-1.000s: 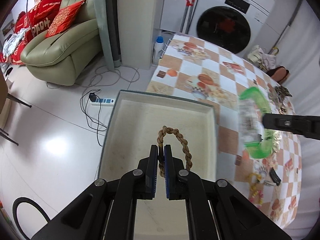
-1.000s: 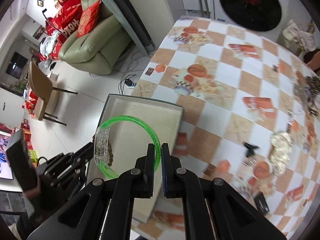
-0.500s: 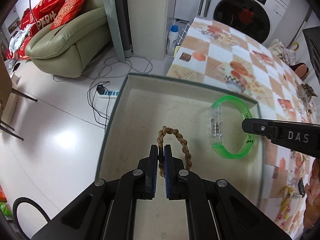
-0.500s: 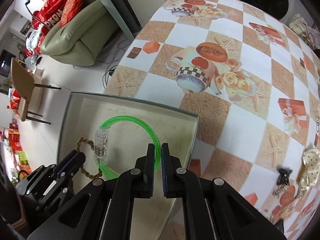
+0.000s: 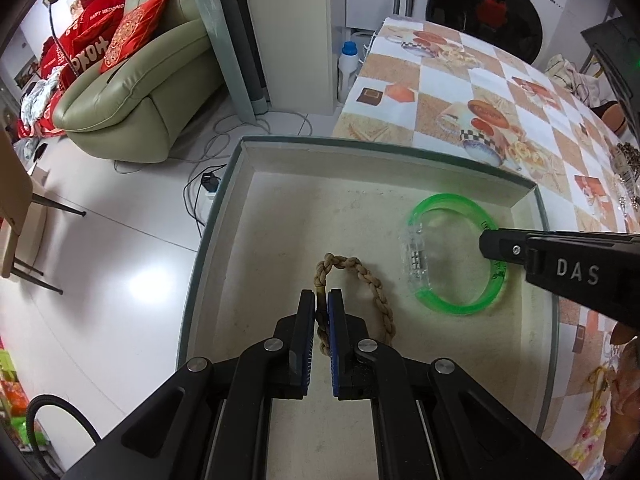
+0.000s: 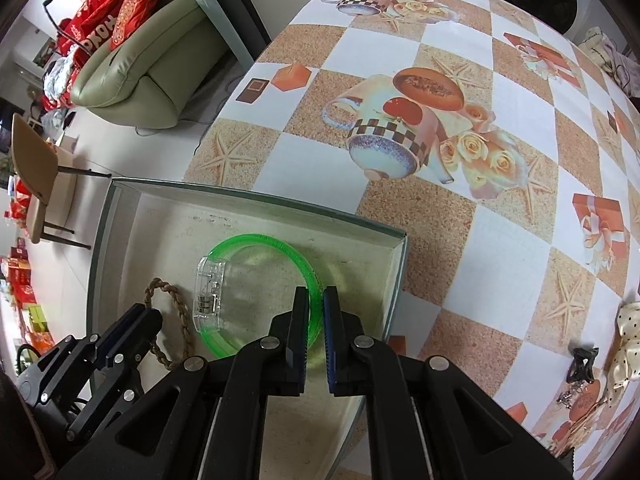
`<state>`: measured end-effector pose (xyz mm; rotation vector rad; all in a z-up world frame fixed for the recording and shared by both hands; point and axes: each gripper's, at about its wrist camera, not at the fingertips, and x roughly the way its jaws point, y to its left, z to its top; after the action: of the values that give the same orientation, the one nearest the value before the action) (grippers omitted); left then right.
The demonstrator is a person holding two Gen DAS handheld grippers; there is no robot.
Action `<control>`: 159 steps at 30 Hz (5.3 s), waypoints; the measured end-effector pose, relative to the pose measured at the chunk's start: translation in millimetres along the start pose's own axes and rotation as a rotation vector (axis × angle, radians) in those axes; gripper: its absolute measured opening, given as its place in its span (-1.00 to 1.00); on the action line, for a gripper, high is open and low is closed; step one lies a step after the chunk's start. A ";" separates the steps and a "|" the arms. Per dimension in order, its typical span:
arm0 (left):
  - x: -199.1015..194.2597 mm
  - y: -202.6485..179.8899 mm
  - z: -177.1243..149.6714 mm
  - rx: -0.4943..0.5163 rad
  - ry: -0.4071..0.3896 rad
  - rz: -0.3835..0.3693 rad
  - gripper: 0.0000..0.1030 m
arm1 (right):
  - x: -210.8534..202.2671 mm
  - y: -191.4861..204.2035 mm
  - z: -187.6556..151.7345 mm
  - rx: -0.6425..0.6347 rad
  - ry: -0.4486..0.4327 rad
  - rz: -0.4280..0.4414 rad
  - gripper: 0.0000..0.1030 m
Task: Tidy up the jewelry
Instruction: 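Carry both items to the white tray and open both tools to release, then grasp the yellow hair tie with the left tool while the right tool grasps the silver hairpin, then carry the hair tie and hairpin to the tray and release both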
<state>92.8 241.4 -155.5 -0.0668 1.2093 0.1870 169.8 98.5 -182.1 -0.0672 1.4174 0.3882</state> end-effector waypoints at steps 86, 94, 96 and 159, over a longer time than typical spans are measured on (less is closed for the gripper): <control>-28.5 -249.3 -77.5 0.445 0.181 -0.313 0.18 | -92.5 -204.0 -217.5 -0.073 -0.058 -0.067 -0.21; -31.0 -259.2 -81.1 0.481 0.182 -0.341 -0.57 | -89.8 -202.1 -213.4 0.000 -0.059 -0.121 -0.44; -29.8 -258.0 -81.0 0.473 0.191 -0.349 -0.83 | -90.5 -203.7 -213.9 0.015 -0.064 -0.154 -0.67; -87.7 20.0 -0.7 -0.068 -0.085 -0.308 -0.83 | -146.8 9.8 -14.3 -0.097 -0.132 0.203 -0.68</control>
<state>58.7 251.4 -72.9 -0.2992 1.0926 -0.0388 138.4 71.0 -40.2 0.0235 1.2781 0.6183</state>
